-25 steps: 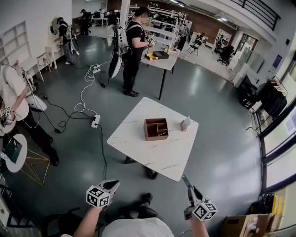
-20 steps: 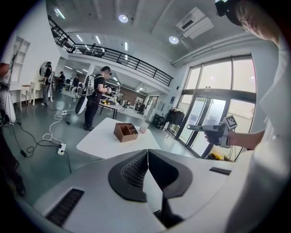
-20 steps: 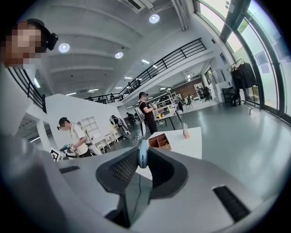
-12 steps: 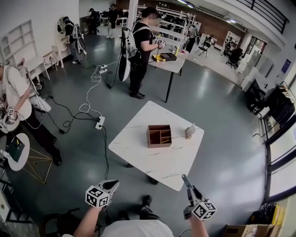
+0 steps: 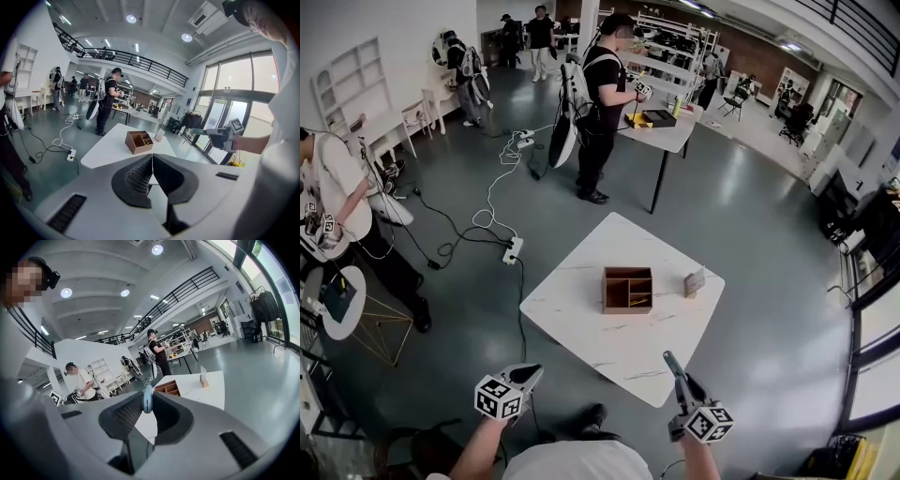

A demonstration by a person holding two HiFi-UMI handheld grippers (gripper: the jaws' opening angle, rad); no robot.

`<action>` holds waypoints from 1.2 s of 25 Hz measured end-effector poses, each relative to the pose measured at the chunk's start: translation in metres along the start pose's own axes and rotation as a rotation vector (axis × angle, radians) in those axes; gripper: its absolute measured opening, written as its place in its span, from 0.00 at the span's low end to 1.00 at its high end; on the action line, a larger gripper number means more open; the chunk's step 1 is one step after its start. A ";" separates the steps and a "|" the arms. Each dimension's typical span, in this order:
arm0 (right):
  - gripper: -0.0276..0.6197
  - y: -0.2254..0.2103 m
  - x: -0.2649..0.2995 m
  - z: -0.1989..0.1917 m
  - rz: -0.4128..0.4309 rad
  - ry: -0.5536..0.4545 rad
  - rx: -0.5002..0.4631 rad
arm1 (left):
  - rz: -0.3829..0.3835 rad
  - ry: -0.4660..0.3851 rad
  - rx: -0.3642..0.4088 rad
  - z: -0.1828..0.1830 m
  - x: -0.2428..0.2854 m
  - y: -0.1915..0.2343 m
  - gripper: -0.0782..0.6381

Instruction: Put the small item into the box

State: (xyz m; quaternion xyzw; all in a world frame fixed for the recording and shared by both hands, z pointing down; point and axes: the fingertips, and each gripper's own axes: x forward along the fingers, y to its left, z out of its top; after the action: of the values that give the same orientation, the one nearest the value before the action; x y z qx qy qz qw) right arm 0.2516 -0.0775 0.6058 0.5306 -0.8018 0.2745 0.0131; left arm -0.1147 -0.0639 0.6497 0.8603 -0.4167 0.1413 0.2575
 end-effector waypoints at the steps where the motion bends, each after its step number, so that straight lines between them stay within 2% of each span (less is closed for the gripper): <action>1: 0.17 -0.004 0.006 0.003 0.006 0.003 0.000 | 0.004 0.002 -0.002 0.002 0.005 0.000 0.13; 9: 0.17 -0.036 0.040 0.019 0.044 0.028 0.004 | 0.047 0.006 -0.021 0.023 0.048 -0.002 0.13; 13: 0.17 -0.052 0.052 0.023 0.062 0.053 -0.031 | 0.055 0.004 -0.022 0.032 0.070 -0.009 0.13; 21: 0.17 -0.080 0.064 0.038 0.076 0.070 -0.072 | 0.056 0.022 -0.004 0.042 0.110 -0.016 0.13; 30: 0.17 -0.092 0.074 0.031 0.076 0.100 -0.063 | 0.043 0.042 0.004 0.042 0.131 -0.021 0.13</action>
State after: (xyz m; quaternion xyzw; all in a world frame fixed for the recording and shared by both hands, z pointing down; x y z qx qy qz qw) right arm 0.3070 -0.1801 0.6423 0.4848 -0.8279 0.2758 0.0596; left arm -0.0164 -0.1611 0.6677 0.8484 -0.4295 0.1657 0.2614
